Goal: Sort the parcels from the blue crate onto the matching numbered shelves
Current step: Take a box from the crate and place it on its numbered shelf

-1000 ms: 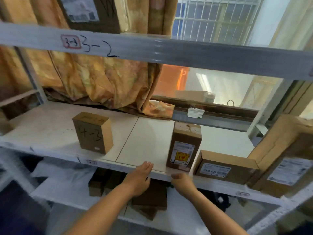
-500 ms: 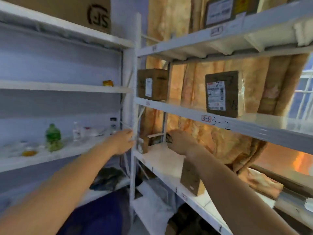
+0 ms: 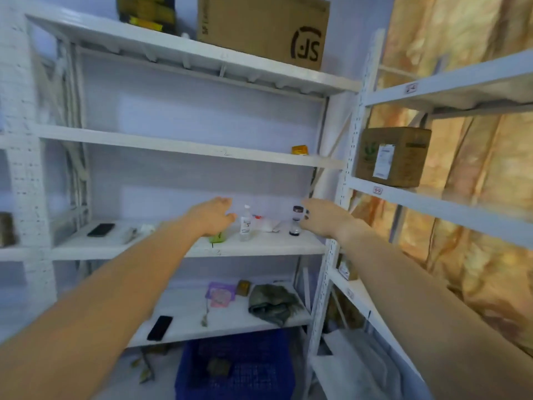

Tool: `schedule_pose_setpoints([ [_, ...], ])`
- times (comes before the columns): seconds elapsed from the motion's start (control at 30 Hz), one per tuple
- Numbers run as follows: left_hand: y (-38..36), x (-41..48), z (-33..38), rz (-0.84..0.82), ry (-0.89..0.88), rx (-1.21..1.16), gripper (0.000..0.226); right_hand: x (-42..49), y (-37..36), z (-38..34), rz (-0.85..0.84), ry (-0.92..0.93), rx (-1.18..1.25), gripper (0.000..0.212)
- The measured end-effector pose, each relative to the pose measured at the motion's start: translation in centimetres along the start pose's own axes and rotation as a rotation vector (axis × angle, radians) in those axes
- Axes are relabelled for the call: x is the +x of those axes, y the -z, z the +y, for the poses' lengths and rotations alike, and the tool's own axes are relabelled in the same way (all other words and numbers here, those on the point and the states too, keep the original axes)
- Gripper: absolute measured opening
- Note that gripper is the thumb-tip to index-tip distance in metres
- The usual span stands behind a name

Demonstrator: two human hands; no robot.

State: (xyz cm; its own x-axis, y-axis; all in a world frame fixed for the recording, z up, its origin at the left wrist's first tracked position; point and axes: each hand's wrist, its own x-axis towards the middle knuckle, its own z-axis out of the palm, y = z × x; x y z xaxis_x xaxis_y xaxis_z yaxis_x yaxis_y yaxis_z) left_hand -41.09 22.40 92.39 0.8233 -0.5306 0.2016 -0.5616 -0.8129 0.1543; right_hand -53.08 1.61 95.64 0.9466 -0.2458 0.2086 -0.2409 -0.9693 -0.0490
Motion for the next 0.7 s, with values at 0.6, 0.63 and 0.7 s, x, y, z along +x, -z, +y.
schedule_pose_setpoints([
  [0.6, -28.9, 8.1, -18.4, -0.494, 0.177, -0.067, 0.060, 14.4, -34.0, -0.2, -0.691, -0.081, 0.085, 0.039],
  [0.63, -30.5, 8.5, -18.9, -0.528, 0.198, -0.085, 0.060, 15.4, -36.0, 0.1, -0.732, -0.084, 0.082, 0.043],
  [0.7, -33.9, 9.3, -20.0, -0.576, 0.212, -0.129, 0.055, 17.7, -39.6, 0.0, -0.822, -0.093, 0.075, 0.058],
])
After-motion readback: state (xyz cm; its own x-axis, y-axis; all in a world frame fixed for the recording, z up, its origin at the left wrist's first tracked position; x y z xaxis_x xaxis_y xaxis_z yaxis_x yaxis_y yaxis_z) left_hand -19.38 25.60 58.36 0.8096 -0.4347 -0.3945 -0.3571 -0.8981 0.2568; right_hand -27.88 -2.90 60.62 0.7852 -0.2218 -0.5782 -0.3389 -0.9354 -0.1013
